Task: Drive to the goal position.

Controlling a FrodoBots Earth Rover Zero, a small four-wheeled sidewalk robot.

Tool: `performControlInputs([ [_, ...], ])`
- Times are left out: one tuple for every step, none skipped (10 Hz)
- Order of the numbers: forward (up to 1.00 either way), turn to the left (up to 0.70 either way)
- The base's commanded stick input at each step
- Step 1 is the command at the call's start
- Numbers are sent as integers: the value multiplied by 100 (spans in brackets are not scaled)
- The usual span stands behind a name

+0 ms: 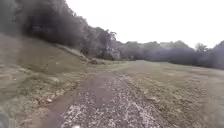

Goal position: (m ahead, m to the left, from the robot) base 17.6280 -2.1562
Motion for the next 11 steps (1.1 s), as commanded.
performControlInputs([
  [45, -27],
  [45, -27],
  [45, -27],
  [45, -27],
  [45, -27],
  [45, -27],
  [45, -27],
  [45, -27],
  [45, -27],
  [45, -27],
  [45, -27],
])
